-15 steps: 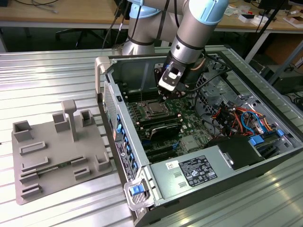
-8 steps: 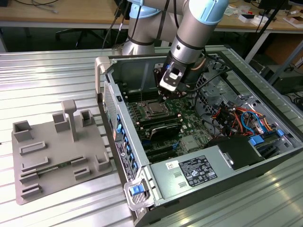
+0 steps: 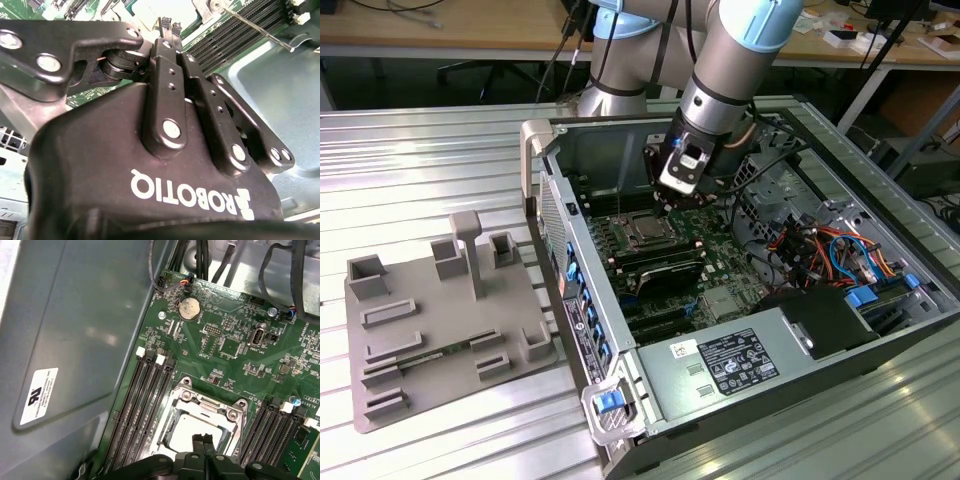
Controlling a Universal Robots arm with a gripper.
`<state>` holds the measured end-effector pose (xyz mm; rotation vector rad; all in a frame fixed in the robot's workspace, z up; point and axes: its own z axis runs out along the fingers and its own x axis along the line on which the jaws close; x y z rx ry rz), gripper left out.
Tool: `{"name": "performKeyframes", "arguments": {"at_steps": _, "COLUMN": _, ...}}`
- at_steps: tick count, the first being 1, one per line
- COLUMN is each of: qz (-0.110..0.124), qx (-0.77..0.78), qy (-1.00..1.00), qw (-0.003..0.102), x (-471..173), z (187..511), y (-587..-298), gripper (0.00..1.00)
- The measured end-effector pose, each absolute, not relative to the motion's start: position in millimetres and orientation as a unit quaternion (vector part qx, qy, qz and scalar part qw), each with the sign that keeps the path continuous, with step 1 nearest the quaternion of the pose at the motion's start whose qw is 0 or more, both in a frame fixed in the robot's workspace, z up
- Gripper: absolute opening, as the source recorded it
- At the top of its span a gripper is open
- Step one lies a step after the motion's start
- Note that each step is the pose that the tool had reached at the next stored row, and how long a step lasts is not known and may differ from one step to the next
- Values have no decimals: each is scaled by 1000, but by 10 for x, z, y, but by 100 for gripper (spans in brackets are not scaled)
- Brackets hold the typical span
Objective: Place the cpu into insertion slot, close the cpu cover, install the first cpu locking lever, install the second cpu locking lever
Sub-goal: 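Install the first cpu locking lever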
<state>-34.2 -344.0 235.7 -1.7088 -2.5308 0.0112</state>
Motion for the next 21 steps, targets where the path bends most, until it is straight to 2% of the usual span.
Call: {"name": "performKeyframes", "arguments": {"at_steps": 21, "qz": 0, "qx": -476, "qy": -878, "qw": 49, "x": -342, "z": 2357, "y": -3440, "gripper": 11}}
